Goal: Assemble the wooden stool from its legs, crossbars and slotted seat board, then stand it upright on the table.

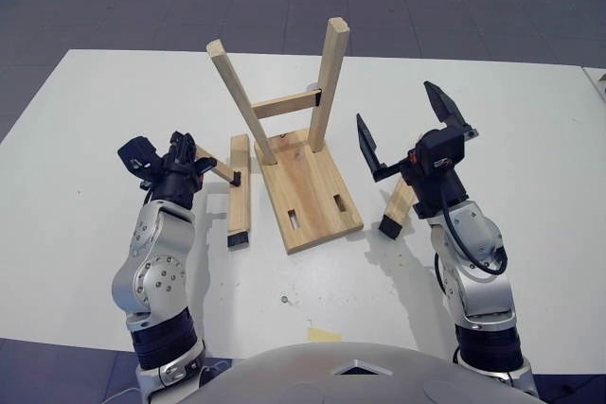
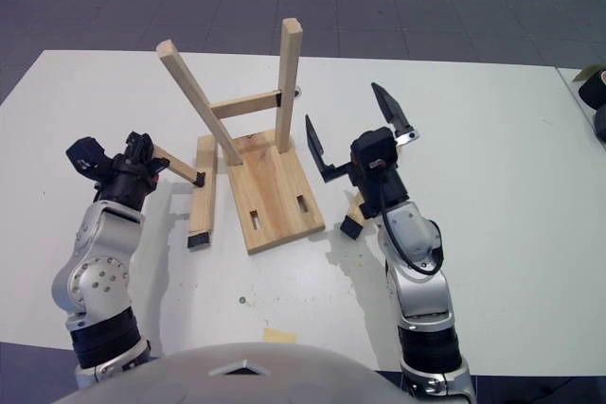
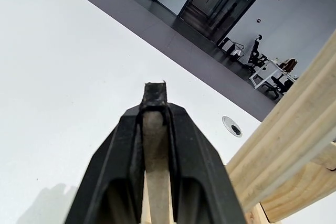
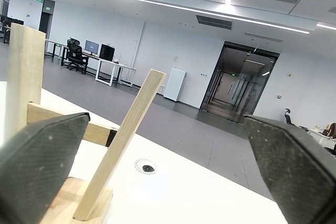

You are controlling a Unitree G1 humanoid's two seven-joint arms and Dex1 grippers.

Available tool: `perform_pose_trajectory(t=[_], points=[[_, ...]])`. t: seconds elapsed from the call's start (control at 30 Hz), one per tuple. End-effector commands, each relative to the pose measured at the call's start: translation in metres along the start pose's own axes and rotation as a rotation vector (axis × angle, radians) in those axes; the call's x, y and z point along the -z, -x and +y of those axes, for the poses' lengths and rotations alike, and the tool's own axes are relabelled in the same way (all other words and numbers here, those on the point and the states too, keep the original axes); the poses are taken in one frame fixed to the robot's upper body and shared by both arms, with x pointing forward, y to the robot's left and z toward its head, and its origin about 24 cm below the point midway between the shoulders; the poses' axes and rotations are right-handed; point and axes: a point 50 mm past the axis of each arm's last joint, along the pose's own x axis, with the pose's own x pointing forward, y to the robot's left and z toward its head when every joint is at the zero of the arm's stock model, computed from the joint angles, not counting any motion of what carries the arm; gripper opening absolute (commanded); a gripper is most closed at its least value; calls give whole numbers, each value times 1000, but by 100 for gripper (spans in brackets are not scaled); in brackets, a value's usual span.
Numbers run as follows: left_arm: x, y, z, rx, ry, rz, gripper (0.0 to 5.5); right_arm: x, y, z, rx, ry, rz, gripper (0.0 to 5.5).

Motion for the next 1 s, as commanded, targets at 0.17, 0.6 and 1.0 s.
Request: perform_pose_trajectory(t=[0.17,0.6,1.0], points=[[8,-2,4,-28,-34,-18,44,-3,-3,-1,-4,1,-7,540],[20,-3,-5,101,-231,-45,44,-4,-4,0,-13,-3,-12,540],[62,23,21,264,-529,118,44,-5,-7,-4,-14,8,-19,540]])
